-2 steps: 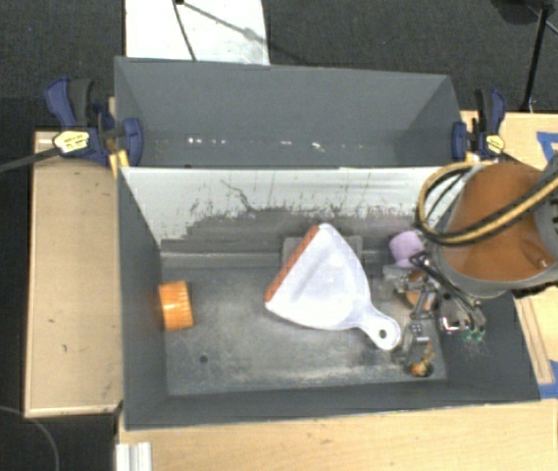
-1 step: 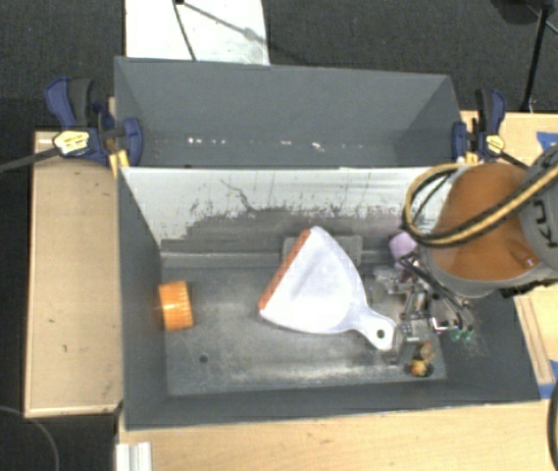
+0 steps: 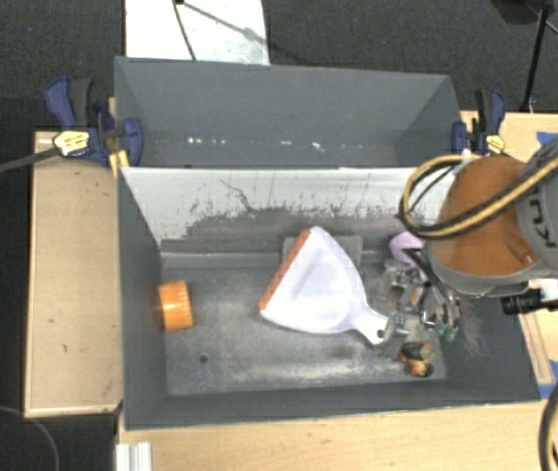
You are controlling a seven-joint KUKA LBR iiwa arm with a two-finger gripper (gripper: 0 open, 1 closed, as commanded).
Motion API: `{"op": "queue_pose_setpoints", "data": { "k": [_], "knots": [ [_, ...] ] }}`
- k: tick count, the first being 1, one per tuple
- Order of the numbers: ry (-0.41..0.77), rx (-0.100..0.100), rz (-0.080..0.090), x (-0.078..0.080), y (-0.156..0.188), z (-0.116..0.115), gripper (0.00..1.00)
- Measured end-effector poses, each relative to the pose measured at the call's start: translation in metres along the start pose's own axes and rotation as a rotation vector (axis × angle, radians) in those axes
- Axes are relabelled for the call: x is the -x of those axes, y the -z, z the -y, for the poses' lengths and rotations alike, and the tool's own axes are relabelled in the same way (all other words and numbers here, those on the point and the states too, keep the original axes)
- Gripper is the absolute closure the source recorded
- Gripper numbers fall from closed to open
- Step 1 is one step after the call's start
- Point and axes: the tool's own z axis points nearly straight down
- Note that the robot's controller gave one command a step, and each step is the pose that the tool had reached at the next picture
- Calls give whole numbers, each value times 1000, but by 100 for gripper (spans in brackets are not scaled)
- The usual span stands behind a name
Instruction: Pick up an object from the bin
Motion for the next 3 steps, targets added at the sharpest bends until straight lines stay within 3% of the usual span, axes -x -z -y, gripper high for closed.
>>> {"op": "queue_pose_setpoints", "data": {
  "k": [1, 2, 3],
  "knots": [
    [103, 0, 0, -7, -42, -14, 0],
    [-14, 1, -1, -6, -48, -23, 100],
    [-13, 0, -1, -6, -49, -23, 100]
  ]
}}
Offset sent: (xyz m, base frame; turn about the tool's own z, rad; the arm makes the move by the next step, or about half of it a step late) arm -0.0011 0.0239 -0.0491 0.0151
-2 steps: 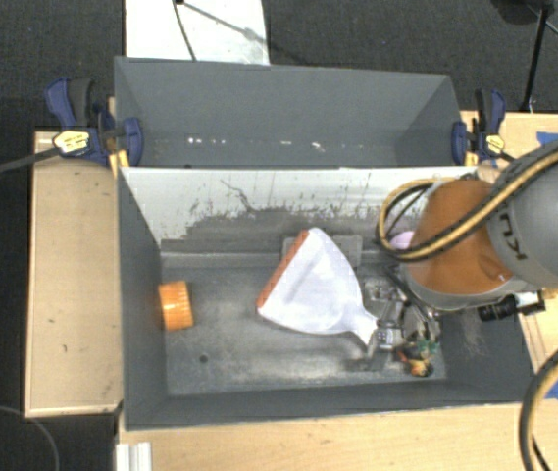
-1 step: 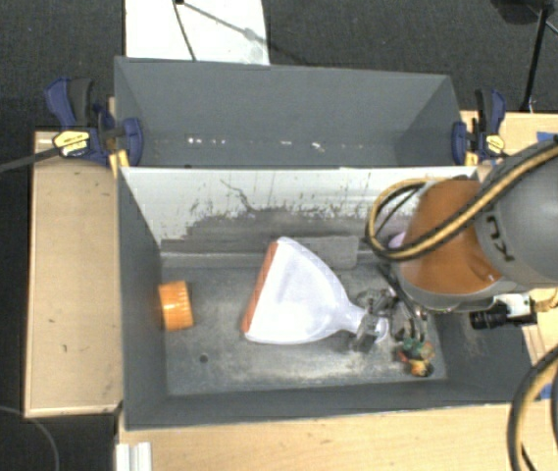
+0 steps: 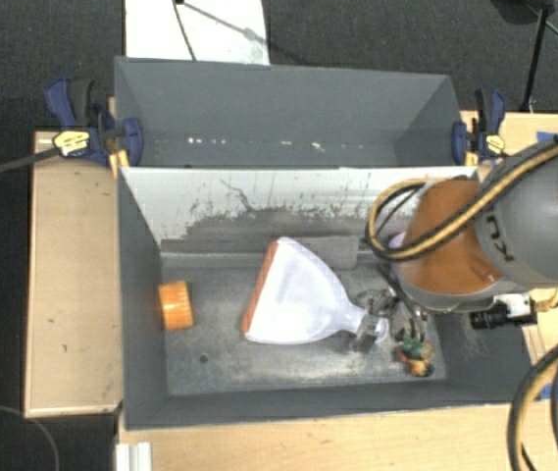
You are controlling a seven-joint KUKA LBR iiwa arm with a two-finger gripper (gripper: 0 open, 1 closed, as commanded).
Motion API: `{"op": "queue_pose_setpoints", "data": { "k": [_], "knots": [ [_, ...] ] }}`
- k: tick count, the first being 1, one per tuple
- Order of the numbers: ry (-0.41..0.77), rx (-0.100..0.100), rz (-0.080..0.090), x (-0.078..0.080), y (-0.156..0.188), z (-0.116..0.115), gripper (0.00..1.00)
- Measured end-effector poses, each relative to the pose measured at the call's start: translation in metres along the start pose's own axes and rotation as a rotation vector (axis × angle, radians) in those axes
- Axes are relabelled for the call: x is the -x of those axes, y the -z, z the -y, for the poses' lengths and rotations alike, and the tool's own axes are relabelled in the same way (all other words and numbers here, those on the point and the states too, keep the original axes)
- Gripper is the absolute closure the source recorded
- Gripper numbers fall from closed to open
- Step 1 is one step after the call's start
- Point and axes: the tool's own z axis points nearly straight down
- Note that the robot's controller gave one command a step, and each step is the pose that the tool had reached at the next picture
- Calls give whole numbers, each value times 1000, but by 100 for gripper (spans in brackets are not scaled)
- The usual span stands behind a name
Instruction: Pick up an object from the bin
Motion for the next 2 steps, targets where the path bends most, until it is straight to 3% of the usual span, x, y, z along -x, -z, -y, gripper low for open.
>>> {"op": "queue_pose_setpoints", "data": {
  "k": [2],
  "knots": [
    [1, -2, -10, -2, 24, 1, 100]
  ]
}}
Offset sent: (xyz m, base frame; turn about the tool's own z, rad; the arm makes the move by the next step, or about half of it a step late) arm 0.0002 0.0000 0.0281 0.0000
